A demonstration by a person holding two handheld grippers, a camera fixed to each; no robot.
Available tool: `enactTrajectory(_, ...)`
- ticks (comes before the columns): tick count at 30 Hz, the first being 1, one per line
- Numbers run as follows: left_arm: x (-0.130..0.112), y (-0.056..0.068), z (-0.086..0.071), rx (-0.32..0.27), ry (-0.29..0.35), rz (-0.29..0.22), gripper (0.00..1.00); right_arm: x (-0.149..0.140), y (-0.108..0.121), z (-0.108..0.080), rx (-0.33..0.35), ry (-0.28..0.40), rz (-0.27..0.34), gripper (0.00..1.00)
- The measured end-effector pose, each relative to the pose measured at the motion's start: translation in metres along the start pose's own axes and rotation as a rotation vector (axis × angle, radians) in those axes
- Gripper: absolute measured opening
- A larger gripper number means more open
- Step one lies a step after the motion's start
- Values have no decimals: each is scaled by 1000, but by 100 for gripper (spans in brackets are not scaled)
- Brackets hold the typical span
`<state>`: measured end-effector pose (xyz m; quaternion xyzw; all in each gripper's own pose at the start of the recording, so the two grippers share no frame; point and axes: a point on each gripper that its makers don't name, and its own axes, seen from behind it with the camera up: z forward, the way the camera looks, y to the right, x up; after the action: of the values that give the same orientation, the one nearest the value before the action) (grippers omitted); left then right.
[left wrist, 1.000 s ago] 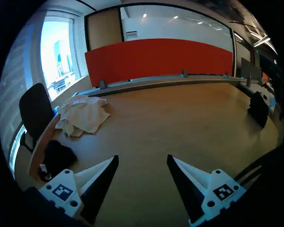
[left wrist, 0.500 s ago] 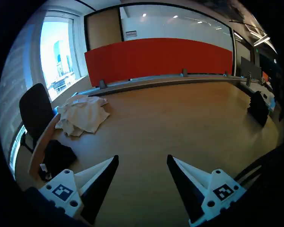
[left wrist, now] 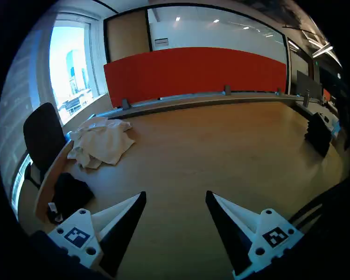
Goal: Fold towel
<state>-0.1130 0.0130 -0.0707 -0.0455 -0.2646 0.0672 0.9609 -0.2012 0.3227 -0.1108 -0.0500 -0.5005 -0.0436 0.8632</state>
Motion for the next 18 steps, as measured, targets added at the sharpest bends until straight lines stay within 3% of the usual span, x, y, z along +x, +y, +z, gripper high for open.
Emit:
enactTrajectory(5, 2, 0, 1, -4, 4, 1, 95, -3, 6, -3, -22, 0, 4, 19)
enactTrajectory(11, 4, 1, 2, -7, 7, 1, 94, -6, 11, -6, -47, 0, 8, 79)
enactTrajectory(12, 4, 1, 2, -8, 8, 1, 94, -7, 12, -7, -49, 0, 9, 85)
enactTrajectory(18, 5, 2, 1, -10, 12, 1, 94, -8, 9, -11, -47, 11, 19, 94)
